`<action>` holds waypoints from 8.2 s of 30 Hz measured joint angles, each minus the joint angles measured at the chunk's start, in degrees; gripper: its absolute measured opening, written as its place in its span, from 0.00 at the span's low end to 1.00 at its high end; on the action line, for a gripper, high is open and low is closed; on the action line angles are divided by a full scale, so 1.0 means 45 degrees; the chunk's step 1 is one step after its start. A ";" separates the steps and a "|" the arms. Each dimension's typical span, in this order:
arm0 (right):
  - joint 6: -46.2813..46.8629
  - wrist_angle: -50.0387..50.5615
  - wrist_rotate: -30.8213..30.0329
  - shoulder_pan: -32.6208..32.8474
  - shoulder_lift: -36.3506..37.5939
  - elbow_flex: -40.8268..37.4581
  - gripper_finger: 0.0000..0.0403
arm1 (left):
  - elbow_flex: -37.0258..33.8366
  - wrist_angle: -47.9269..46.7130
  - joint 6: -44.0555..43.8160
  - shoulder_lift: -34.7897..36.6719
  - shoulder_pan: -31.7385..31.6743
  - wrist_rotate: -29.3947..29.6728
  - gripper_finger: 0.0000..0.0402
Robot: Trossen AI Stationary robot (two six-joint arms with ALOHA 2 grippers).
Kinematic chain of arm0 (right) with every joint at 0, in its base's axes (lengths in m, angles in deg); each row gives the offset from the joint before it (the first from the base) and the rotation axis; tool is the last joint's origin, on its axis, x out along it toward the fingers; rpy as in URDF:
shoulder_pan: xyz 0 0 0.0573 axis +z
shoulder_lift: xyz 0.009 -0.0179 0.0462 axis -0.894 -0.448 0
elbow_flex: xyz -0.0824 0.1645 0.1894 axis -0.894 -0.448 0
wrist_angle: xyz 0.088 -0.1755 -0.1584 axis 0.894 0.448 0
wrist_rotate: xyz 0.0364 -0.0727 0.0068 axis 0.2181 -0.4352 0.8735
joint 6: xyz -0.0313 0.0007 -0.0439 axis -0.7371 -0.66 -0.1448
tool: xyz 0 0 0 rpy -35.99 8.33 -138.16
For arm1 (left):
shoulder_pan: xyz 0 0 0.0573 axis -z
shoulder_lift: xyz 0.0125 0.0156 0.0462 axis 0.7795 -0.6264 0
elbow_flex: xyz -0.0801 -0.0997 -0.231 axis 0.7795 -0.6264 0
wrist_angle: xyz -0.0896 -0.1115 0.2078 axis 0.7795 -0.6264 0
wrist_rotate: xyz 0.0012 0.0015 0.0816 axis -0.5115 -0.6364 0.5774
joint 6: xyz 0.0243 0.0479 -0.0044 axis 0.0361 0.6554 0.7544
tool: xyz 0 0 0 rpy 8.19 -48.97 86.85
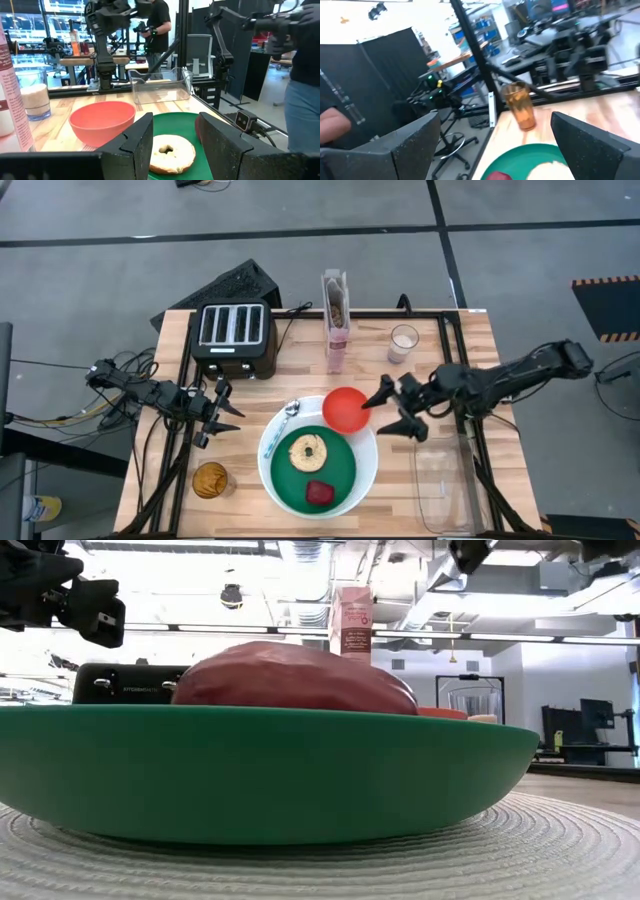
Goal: Arrange a breakfast setting
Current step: Pour the cereal from the cereal box into the orange bowl
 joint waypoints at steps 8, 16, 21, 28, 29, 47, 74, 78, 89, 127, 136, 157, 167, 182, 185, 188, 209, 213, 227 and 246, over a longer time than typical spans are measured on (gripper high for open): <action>0.0000 0.1039 -0.0070 -0.0676 0.2427 -0.1425 0.99 | 0.0000 0.0003 0.0000 0.0000 0.0000 0.0000 0.36; -0.0271 0.3936 -0.1569 -0.1566 0.4108 -0.1699 0.99 | -0.0005 -0.0002 0.0000 -0.0005 0.0000 0.0000 0.36; -0.0330 0.4697 -0.4247 -0.1681 0.4147 -0.1699 0.99 | -0.0004 0.0002 0.0000 -0.0004 0.0000 0.0000 0.36; -0.0325 0.4147 -0.6281 -0.1381 0.2911 -0.1555 0.99 | -0.0002 -0.0002 0.0000 -0.0003 0.0000 0.0000 0.36; -0.0317 0.3958 -0.6444 -0.1275 0.2648 -0.1458 0.99 | -0.0003 0.0003 0.0000 -0.0003 0.0000 0.0002 0.36; 0.3552 0.3716 -0.8817 -0.1673 -0.2914 0.2143 0.99 | 0.0000 0.0003 0.0000 -0.0005 0.0000 0.0000 0.36; 0.4790 0.4605 -0.9826 -0.2479 -0.5712 0.3935 0.99 | -0.0005 0.0003 0.0000 -0.0003 0.0000 0.0000 0.36; 0.5006 0.5075 -1.0313 -0.2449 -0.5712 0.3935 0.99 | 0.0000 0.0003 0.0000 -0.0004 0.0000 0.0000 0.36; 0.6150 0.5087 -1.0556 -0.2449 -0.6940 0.3932 0.99 | -0.0001 0.0003 0.0000 -0.0005 0.0000 0.0000 0.36; 0.6033 0.3562 -1.1579 -0.3689 -0.9763 0.4849 0.99 | -0.0005 0.0003 0.0000 0.0000 -0.0003 0.0000 0.36; 0.6018 0.4167 -1.1778 -0.4521 -0.9758 0.4839 0.99 | -0.0004 0.0000 0.0000 -0.0001 0.0000 0.0000 0.36; 0.4027 0.4185 -1.1740 -0.5826 -0.9769 0.4839 0.99 | -0.0005 -0.0002 0.0000 -0.0005 0.0000 0.0000 0.36; 0.4476 0.3005 -1.1288 -0.5975 -1.1002 0.4834 0.98 | 0.0000 -0.0001 0.0000 -0.0003 0.0000 0.0000 0.36; 0.4362 0.2543 -1.1546 -0.6053 -1.1083 0.4834 0.63 | -0.0003 0.0003 0.0000 -0.0002 -0.0003 0.0000 0.36; 0.4362 0.2555 -1.1564 -0.6052 -1.1075 0.4834 0.59 | 0.0000 0.0003 0.0000 -0.0005 0.0000 0.0000 0.36; 0.4362 0.2551 -1.1565 -0.6049 -1.1070 0.4834 0.57 | -0.0005 0.0000 0.0000 -0.0002 0.0000 0.0000 0.36; 0.4033 0.3416 -1.1380 -0.5872 -1.0320 0.4819 0.49 | 0.0000 0.0003 -0.0002 -0.0002 0.0000 0.0000 0.36; 0.3660 0.3398 -1.1386 -0.5728 -1.0307 0.4819 0.49 | 0.0000 0.0003 0.0000 -0.0004 0.0000 0.0004 0.36; 0.2642 0.4858 -1.1041 -0.4879 -0.8311 0.4819 0.49 | -0.0002 -0.0001 0.0000 -0.0005 0.0000 0.0002 0.36; -0.0024 1.1464 -0.8986 -0.2488 -0.2809 0.4829 0.49 | 0.0000 -0.0007 0.0000 -0.0005 0.0000 0.0000 0.36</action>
